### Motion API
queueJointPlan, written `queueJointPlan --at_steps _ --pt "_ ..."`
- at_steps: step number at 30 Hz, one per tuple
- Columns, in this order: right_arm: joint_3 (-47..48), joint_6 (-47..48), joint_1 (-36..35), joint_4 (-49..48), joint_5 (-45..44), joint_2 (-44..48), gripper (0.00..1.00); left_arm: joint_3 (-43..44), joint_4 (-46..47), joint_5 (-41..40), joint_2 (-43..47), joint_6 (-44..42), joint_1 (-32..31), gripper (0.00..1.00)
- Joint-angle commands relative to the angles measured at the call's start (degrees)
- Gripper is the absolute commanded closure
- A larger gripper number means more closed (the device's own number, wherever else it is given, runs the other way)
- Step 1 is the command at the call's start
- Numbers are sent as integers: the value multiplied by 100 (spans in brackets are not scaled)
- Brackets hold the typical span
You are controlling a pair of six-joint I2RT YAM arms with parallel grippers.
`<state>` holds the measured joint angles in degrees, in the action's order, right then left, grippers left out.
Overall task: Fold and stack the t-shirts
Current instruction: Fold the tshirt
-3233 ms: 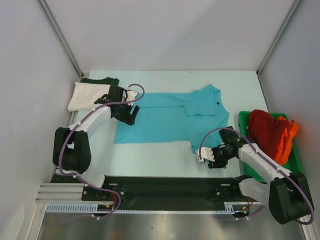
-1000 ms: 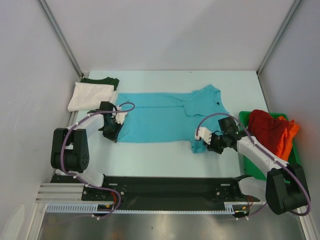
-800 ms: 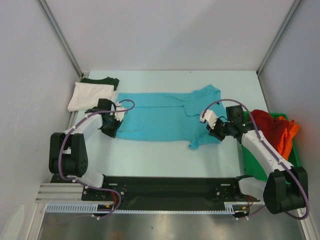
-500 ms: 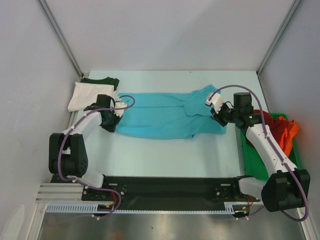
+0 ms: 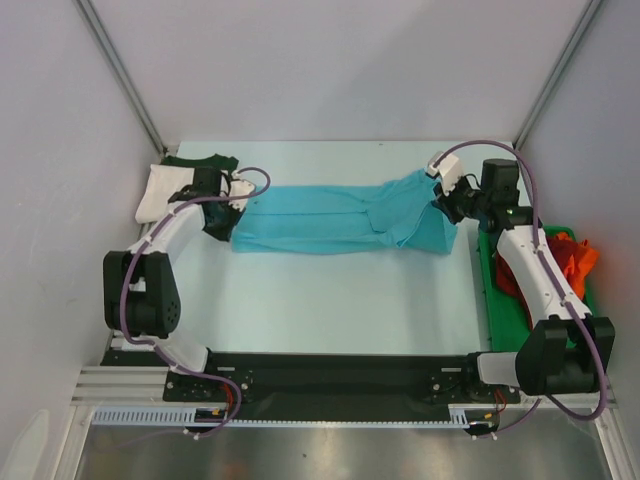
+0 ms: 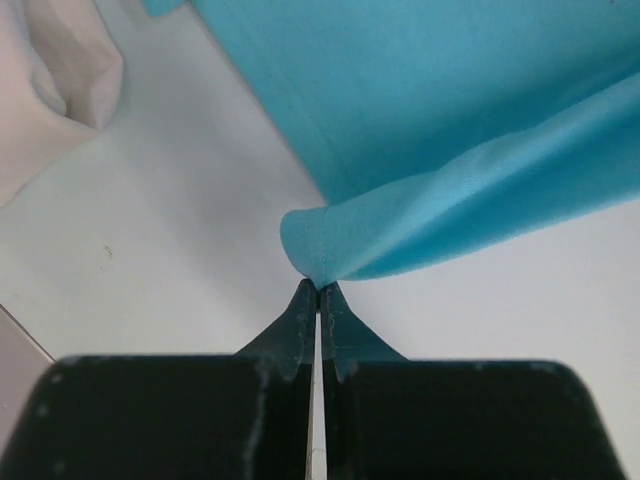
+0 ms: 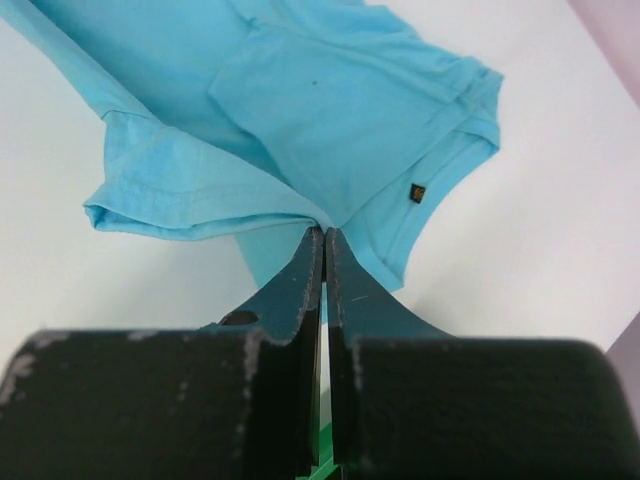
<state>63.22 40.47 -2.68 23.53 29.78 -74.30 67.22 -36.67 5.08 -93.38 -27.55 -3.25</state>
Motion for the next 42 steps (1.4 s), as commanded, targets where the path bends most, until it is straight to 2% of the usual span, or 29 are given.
queueJointPlan --at_steps 1,14,18,19,20,21,23,24,25,28,32,37,42 --pt "357 -171 48 -454 -7 -180 100 440 -25 2 -189 -154 8 100" --pt "1296 -276 48 -937 -69 -1472 100 1284 -86 -121 -1067 -181 8 99" --pt "1772 -285 48 -1175 -130 -2348 99 1688 -130 -226 -1523 -145 17 99" --pt "1912 -276 31 -1175 -217 -2465 91 1802 -200 -270 -1621 -102 17 92" --pt "1992 -372 13 -1253 -366 -2510 72 2030 -227 -288 -1674 90 17 82" --pt "1966 -503 -22 -1385 -690 -2327 67 2101 -271 -201 -1570 179 17 78" --pt "1905 -715 -22 -1395 -614 -1976 61 1824 -114 18 -1219 415 8 71" --pt "1670 -881 -22 -1386 -509 -1817 60 1603 35 132 -765 495 -27 66" --pt "1528 -978 -48 -1369 -465 -1520 59 1201 280 151 -604 557 -70 66" --pt "844 -988 -215 -1159 -280 -1333 55 759 458 -33 -243 461 -404 65" --pt "191 -1216 -365 -1307 -113 -1393 54 274 591 36 -268 391 -651 64" --pt "322 -1252 -532 -1219 72 -1868 54 493 371 142 -795 435 -704 66" --pt "988 -1077 -585 -1158 19 -2649 53 687 275 177 -1312 426 -704 67"
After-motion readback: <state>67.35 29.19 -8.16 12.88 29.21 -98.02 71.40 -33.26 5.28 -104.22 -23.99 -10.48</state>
